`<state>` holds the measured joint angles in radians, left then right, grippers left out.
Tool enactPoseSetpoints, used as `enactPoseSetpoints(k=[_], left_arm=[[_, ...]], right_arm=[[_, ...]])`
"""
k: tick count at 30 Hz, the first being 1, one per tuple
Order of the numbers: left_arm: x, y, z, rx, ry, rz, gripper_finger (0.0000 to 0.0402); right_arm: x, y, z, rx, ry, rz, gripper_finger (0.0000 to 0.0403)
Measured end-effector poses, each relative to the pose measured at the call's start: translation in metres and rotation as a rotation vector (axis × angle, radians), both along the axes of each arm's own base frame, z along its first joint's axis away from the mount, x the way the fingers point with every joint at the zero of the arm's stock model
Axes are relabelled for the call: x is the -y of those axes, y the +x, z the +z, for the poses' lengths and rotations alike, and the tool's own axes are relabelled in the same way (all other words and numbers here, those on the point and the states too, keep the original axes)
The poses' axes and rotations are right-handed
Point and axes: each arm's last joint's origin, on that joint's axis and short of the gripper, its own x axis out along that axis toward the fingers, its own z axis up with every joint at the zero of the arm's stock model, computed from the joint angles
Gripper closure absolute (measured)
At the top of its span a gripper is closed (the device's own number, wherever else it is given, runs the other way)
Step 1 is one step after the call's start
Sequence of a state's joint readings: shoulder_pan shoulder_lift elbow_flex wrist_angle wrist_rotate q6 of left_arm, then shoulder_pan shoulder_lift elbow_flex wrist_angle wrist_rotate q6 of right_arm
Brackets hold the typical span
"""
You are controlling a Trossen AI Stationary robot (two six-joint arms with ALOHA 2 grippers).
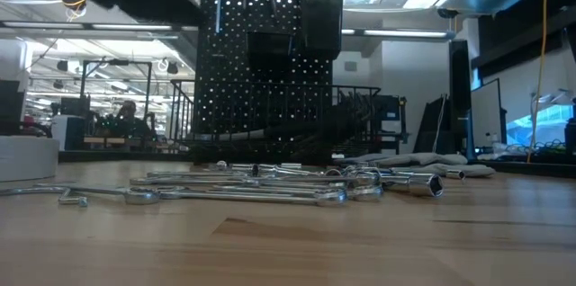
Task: Hang tools onto peg board
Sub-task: Hang the red allen wrench on the peg board
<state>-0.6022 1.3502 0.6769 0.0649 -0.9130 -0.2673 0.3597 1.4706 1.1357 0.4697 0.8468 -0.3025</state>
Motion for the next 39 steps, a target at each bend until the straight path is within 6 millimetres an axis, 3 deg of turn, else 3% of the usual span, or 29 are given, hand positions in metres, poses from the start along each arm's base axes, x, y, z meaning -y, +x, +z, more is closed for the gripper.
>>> enactPoseSetpoints(k=[6, 12, 18, 28, 33, 39], left_arm=[[-0.002, -0.003, -0.006, -0.039, -0.023, 0.025, 0.0273], [-0.003, -0.004, -0.007, -0.066, 0.024, 0.008, 0.0273], [-0.011, 0.001, -0.006, -0.102, 0.102, 0.007, 0.0273], [-0.028, 0.007, -0.010, -0.125, 0.040, 0.078, 0.0273], [-0.029, 0.003, -0.014, -0.151, 0.007, 0.100, 0.0273], [-0.028, 0.002, -0.016, -0.157, -0.055, 0.100, 0.0273]], right_arm=[[0.037, -0.003, 0.069, -0.123, -0.062, -0.008, 0.0335], [0.092, -0.015, 0.139, -0.121, -0.066, 0.019, 0.0334], [0.150, -0.027, 0.181, -0.016, -0.088, 0.062, 0.0334], [0.228, 0.010, 0.191, -0.046, -0.069, 0.088, 0.0334], [0.263, 0.021, 0.172, -0.075, -0.009, 0.097, 0.0334], [0.280, 0.016, 0.166, -0.083, 0.079, 0.204, 0.0334]])
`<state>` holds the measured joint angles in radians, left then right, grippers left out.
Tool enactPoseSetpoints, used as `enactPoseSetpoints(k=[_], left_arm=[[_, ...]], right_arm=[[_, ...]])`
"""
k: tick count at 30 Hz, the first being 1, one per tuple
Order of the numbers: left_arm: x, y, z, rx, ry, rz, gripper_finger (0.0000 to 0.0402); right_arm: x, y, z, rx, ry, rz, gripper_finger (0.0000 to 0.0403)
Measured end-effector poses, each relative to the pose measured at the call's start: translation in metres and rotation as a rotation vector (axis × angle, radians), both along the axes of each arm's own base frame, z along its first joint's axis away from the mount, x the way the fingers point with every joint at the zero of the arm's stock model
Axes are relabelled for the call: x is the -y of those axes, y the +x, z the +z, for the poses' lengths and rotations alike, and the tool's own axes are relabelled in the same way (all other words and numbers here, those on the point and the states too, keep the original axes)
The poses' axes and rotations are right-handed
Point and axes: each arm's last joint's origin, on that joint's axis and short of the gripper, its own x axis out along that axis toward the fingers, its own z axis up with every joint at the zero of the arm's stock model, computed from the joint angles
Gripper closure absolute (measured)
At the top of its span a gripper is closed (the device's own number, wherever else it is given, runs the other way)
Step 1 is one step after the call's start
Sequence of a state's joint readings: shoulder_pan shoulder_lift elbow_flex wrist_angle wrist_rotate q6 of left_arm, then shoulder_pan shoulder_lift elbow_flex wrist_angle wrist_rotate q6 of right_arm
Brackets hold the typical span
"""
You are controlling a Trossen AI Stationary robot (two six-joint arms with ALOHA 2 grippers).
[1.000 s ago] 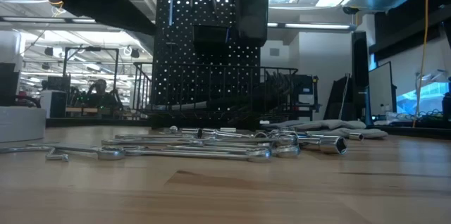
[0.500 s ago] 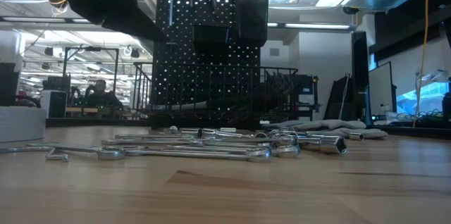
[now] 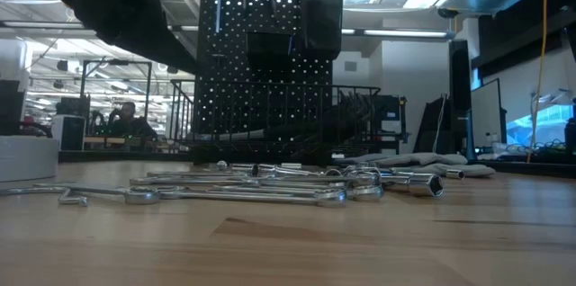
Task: Hang tools onto peg board
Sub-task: Hang the red allen wrench on the peg board
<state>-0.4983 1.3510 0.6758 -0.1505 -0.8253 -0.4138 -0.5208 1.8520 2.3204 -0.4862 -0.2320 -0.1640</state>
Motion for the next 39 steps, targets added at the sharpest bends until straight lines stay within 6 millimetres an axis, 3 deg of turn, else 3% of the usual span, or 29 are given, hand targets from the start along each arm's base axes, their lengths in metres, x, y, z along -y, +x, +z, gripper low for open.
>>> enactPoseSetpoints(k=[10, 17, 29, 39], left_arm=[[0.000, 0.000, 0.000, -0.003, -0.001, -0.008, 0.0273], [0.000, 0.000, 0.000, -0.014, 0.019, -0.022, 0.0273], [0.000, 0.001, 0.001, -0.017, 0.032, -0.030, 0.0273], [0.000, 0.001, 0.001, -0.015, 0.030, -0.028, 0.0273]], right_arm=[[-0.006, -0.002, 0.004, 0.025, 0.047, 0.115, 0.0333], [-0.004, 0.000, -0.003, -0.019, 0.075, 0.083, 0.0333], [0.009, 0.021, -0.028, -0.089, 0.100, 0.068, 0.0333], [0.010, 0.024, -0.035, -0.145, 0.088, 0.070, 0.0333]])
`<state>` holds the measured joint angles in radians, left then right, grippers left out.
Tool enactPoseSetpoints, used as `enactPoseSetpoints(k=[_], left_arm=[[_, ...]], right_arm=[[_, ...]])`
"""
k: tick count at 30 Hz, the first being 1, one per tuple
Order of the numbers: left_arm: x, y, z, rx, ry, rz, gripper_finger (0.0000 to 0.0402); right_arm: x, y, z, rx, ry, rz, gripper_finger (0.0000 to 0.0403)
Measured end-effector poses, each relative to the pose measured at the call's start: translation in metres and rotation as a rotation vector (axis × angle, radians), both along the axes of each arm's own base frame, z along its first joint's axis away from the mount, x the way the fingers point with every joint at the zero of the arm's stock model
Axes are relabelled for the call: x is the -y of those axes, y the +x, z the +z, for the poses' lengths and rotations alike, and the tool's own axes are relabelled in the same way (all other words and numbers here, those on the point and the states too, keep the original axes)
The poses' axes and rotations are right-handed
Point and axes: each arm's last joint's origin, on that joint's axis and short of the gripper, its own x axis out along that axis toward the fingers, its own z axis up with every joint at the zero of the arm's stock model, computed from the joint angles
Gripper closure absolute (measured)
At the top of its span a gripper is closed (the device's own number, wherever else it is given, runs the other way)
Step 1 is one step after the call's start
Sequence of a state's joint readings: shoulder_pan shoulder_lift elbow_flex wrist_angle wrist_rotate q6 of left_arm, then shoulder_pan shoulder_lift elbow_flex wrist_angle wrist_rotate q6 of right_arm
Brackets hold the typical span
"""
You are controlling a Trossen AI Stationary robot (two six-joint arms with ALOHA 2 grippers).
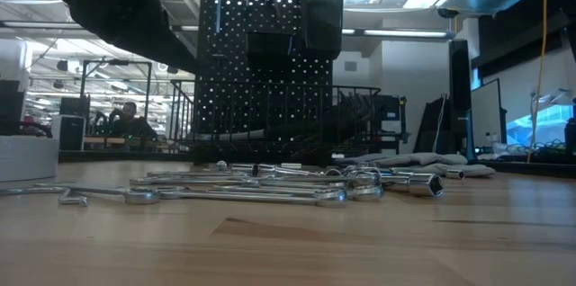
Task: Hang tools onto peg board
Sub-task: Hang the red allen wrench on the peg board, then put the extension bar into the left black bin on the peg board
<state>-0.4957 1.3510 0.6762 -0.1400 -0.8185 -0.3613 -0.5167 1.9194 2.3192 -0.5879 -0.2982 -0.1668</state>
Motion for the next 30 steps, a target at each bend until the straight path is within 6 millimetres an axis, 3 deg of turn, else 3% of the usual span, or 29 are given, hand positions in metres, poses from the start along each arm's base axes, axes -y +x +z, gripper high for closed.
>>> enactPoseSetpoints(k=[7, 18, 24, 30], left_arm=[[0.000, 0.000, 0.000, 0.001, -0.001, 0.001, 0.0273], [0.000, 0.000, 0.000, -0.010, 0.018, -0.011, 0.0273], [0.000, 0.000, 0.000, -0.017, 0.035, -0.022, 0.0273], [0.000, 0.000, 0.000, -0.032, 0.060, -0.039, 0.0273]], right_arm=[[0.000, 0.000, -0.002, -0.019, 0.001, 0.001, 0.0317], [0.003, 0.005, -0.006, -0.014, 0.010, -0.014, 0.0221], [-0.007, -0.014, 0.012, 0.008, -0.003, -0.017, 0.0199], [-0.036, -0.035, 0.025, -0.054, 0.017, 0.029, 0.0199]])
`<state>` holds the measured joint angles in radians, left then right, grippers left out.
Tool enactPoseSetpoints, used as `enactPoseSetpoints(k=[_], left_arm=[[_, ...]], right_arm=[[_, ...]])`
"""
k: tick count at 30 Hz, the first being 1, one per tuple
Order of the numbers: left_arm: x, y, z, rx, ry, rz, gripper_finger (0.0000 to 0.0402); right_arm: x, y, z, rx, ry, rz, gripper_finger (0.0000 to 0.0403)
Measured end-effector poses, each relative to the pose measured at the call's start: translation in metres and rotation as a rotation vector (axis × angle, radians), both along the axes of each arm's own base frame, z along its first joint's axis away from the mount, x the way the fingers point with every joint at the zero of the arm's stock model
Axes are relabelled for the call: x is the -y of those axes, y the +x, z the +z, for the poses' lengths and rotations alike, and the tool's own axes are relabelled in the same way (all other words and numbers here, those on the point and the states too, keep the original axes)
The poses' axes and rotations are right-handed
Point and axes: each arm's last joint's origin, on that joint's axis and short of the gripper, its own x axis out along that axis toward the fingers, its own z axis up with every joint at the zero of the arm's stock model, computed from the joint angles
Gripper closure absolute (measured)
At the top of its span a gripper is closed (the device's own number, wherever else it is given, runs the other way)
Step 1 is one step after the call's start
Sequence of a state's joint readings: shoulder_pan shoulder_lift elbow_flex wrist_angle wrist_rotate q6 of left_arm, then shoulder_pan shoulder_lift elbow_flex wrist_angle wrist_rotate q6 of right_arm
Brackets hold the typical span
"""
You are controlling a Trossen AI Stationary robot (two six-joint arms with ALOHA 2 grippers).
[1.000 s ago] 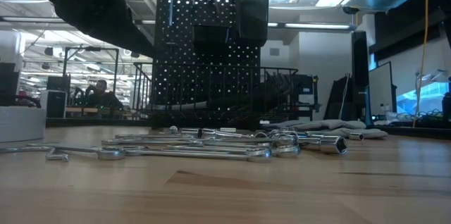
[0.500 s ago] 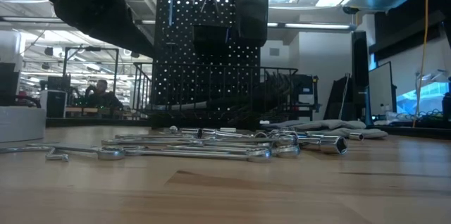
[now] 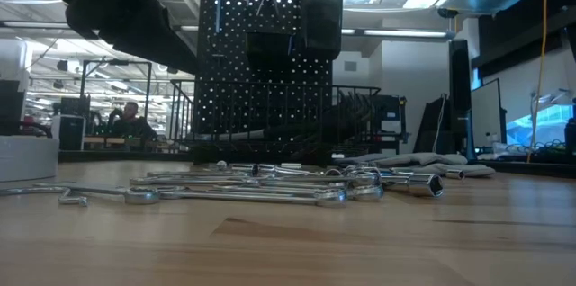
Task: Hang tools onto peg board
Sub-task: Put the extension bar into the left black bin on the peg board
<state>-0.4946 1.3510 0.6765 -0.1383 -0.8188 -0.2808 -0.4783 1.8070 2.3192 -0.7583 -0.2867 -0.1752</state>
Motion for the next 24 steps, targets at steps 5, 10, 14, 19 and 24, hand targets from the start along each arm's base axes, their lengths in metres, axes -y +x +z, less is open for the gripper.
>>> enactPoseSetpoints(k=[5, 10, 14, 19, 24], left_arm=[[-0.003, 0.002, 0.001, -0.009, 0.034, -0.014, 0.0273], [-0.008, 0.007, 0.003, 0.006, 0.053, -0.009, 0.0273], [-0.011, 0.008, 0.004, -0.006, 0.074, -0.010, 0.0273], [-0.010, 0.010, 0.005, -0.022, 0.074, -0.072, 0.0273], [-0.010, 0.012, 0.005, -0.037, 0.027, -0.156, 0.0273]], right_arm=[[-0.036, -0.015, 0.003, -0.110, 0.003, 0.081, 0.0199], [-0.069, -0.010, -0.007, -0.248, -0.021, 0.081, 0.0199], [-0.094, -0.003, -0.018, -0.319, -0.028, 0.128, 0.0199], [-0.125, 0.013, -0.048, -0.444, -0.036, 0.195, 0.0199], [-0.152, 0.032, -0.094, -0.555, -0.018, 0.269, 0.0199]])
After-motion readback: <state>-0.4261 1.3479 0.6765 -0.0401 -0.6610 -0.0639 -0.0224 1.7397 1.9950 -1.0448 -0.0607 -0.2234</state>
